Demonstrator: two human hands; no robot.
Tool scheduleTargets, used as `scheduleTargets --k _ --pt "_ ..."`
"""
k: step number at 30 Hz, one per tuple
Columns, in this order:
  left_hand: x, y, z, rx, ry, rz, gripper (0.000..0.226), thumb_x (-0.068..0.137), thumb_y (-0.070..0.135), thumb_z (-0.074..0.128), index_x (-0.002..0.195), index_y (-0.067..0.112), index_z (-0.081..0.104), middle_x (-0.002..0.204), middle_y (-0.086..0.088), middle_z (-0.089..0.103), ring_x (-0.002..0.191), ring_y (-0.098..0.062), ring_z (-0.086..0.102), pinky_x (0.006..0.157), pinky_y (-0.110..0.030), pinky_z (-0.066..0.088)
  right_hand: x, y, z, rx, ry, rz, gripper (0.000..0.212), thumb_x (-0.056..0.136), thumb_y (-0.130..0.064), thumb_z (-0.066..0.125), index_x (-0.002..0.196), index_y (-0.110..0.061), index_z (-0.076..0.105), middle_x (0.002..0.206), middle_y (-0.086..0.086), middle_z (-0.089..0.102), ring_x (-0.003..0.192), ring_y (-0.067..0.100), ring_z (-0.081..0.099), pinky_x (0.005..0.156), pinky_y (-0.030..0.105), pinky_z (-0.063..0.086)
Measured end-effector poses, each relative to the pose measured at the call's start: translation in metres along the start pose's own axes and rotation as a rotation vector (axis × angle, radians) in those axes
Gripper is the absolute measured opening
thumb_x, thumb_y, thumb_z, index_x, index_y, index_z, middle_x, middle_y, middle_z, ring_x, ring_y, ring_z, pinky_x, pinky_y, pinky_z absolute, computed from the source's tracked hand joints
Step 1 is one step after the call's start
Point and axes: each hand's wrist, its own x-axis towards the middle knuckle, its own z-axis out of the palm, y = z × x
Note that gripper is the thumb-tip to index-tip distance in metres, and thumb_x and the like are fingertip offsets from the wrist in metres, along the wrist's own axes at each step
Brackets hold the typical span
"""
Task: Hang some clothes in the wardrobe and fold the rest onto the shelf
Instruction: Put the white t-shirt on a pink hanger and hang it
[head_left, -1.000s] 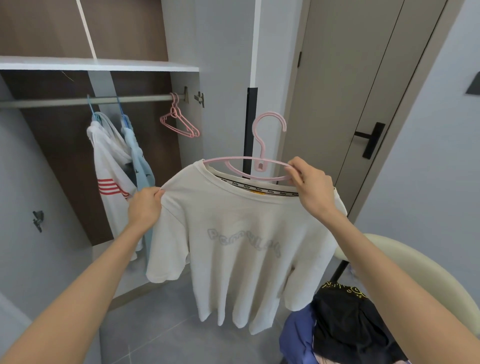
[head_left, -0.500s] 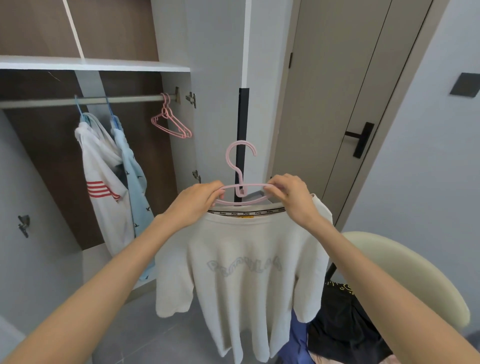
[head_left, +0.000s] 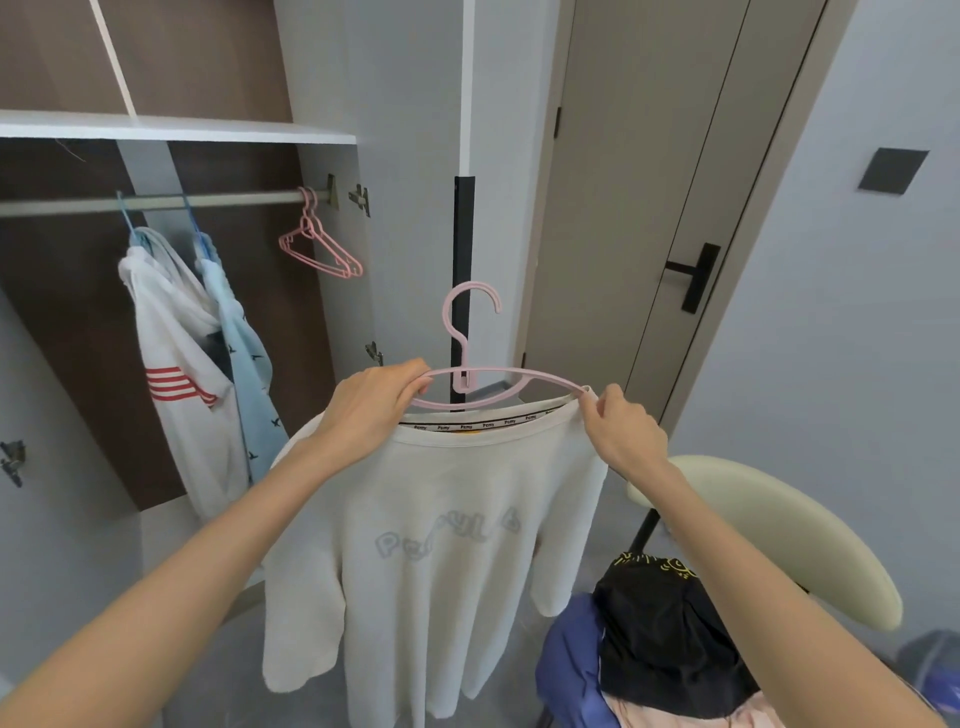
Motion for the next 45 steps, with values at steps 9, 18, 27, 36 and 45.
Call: scheduleTargets --k 9,18,27,36,45 --pt "-0.019 -0.004 -0.002 0.014 -0.021 -0.001 0.025 0.101 0.038 0.034 0.085 0.023 0.048 0.072 0.005 0.057 0.068 -0.027 0.056 0.062 -0.041 0.051 0.002 -0.005 -0.002 -0.140 -0.062 -0.075 0.043 0.099 -0.039 0.022 0.096 -0.015 0.056 0.096 0.011 0.062 0.084 0.034 0.054 0.072 0.036 0.039" --pt "-0.033 -0.005 0.005 0.110 -0.068 0.033 0.027 0.100 0.041 0.030 0.096 0.023 0.050 0.081 0.001 0.064 0.070 -0.028 0.060 0.063 -0.042 0.053 0.004 -0.008 0.000 -0.092 -0.174 -0.140 0.033 0.096 -0.028 0.033 0.084 -0.007 0.055 0.076 0.006 0.057 0.077 0.031 0.056 0.058 0.030 0.035" --pt "-0.035 0.000 0.009 0.113 -0.083 -0.042 0.020 0.102 0.038 0.032 0.092 0.027 0.045 0.084 -0.001 0.064 0.073 -0.029 0.058 0.062 -0.038 0.050 0.000 -0.018 -0.003 -0.059 -0.196 -0.123 0.034 0.092 -0.030 0.042 0.062 -0.015 0.035 0.059 0.002 0.042 0.058 0.023 0.035 0.052 0.028 0.028" --pt "-0.029 0.001 0.006 -0.084 -0.115 -0.155 0.025 0.102 0.033 0.035 0.083 0.026 0.048 0.070 0.006 0.060 0.070 -0.022 0.058 0.067 -0.039 0.051 0.003 -0.015 -0.002 0.119 -0.140 -0.193 0.037 0.098 -0.043 0.034 0.083 -0.015 0.053 0.076 0.004 0.064 0.075 0.028 0.057 0.060 0.031 0.038" --pt "-0.048 -0.011 -0.003 -0.537 -0.190 -0.576 0.023 0.097 0.021 0.052 0.085 0.014 0.070 0.079 0.004 0.067 0.065 -0.012 0.062 0.063 -0.026 0.055 -0.008 -0.044 0.011 0.458 -0.278 -0.316 0.020 0.098 -0.031 0.042 0.098 -0.021 0.059 0.080 -0.008 0.071 0.069 0.012 0.054 0.062 0.030 0.042"
